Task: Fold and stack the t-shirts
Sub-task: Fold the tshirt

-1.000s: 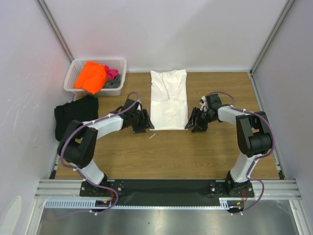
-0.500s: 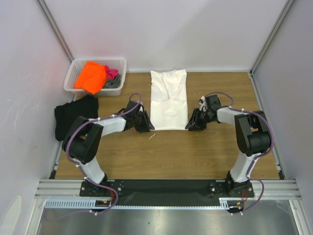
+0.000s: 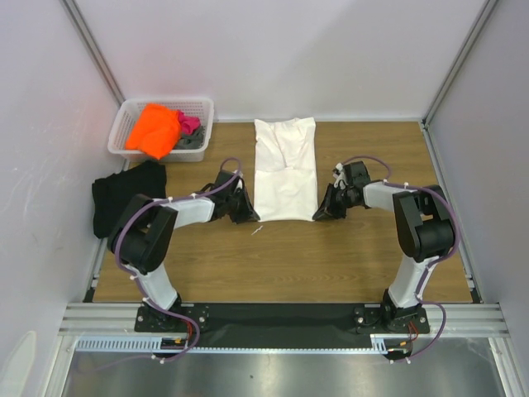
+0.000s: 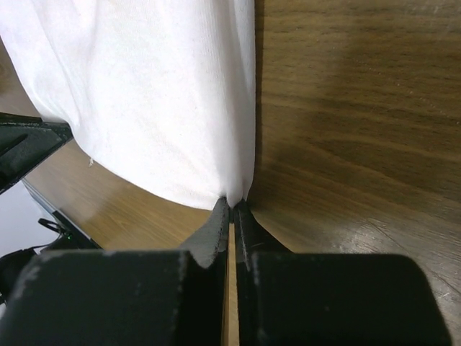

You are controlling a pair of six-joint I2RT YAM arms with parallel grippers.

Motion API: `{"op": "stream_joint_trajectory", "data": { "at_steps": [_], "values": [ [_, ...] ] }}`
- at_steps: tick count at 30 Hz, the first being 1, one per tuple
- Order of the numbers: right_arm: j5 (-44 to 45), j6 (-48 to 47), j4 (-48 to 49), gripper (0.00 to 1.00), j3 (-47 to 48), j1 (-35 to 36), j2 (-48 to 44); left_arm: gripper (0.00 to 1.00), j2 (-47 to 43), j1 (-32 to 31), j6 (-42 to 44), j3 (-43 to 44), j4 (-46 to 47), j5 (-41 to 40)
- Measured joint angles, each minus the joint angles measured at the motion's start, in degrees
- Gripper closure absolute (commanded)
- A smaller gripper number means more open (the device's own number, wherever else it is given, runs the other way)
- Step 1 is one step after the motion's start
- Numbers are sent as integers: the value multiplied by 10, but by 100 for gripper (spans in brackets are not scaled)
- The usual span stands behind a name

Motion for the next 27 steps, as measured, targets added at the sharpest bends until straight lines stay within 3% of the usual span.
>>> {"op": "stream_joint_trajectory", "data": {
  "at_steps": [5, 15, 27],
  "values": [
    [7, -5, 8, 100, -31, 1, -26, 100, -22, -8, 12, -20, -4, -11],
    [9, 8, -31, 100, -181, 41, -176, 100, -181, -52, 31, -118, -94, -17],
    [65, 111, -155, 100, -260, 148, -494, 100, -479, -189, -19, -164, -281, -87]
  ]
}}
